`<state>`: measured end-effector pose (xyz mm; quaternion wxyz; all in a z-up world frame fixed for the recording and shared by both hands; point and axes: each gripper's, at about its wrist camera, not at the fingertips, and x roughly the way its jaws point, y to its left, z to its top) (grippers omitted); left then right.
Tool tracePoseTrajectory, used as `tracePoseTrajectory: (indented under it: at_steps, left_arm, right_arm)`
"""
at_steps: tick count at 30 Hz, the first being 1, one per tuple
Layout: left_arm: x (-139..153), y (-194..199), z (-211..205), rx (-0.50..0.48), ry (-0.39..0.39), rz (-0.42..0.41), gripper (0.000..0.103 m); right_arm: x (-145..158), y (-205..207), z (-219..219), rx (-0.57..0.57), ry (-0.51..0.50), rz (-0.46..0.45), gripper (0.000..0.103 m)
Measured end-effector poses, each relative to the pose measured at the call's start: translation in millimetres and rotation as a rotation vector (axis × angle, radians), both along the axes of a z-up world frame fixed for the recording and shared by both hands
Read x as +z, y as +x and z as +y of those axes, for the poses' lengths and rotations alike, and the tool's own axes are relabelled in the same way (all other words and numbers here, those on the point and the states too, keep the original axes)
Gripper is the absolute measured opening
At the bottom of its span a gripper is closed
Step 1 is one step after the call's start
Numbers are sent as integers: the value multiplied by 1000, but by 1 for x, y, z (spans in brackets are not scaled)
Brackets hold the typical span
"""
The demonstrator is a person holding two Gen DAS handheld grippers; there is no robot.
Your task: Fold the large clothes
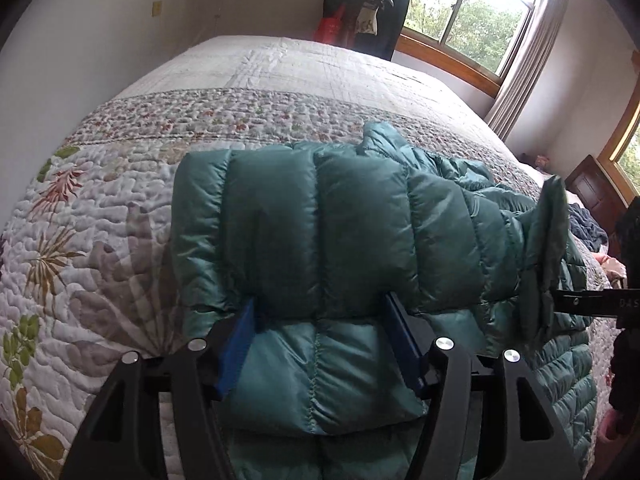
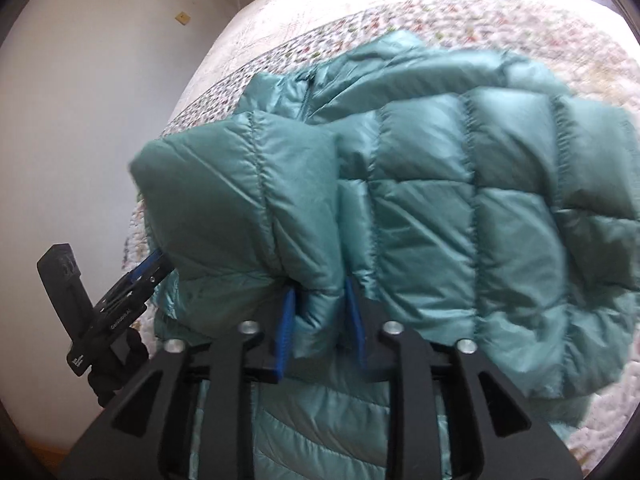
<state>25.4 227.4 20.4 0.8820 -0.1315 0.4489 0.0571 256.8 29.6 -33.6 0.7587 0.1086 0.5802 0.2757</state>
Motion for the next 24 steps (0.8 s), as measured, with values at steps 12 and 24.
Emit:
tracePoseTrajectory:
  at_steps: [12, 24]
  left_arm:
    - [26, -15, 4, 14, -5, -52, 65]
    - [4, -8, 12, 15, -11, -3, 65]
  right_arm:
    - [74, -84, 67, 120, -263, -370, 79]
    - [14, -60, 121, 174, -478, -309, 24]
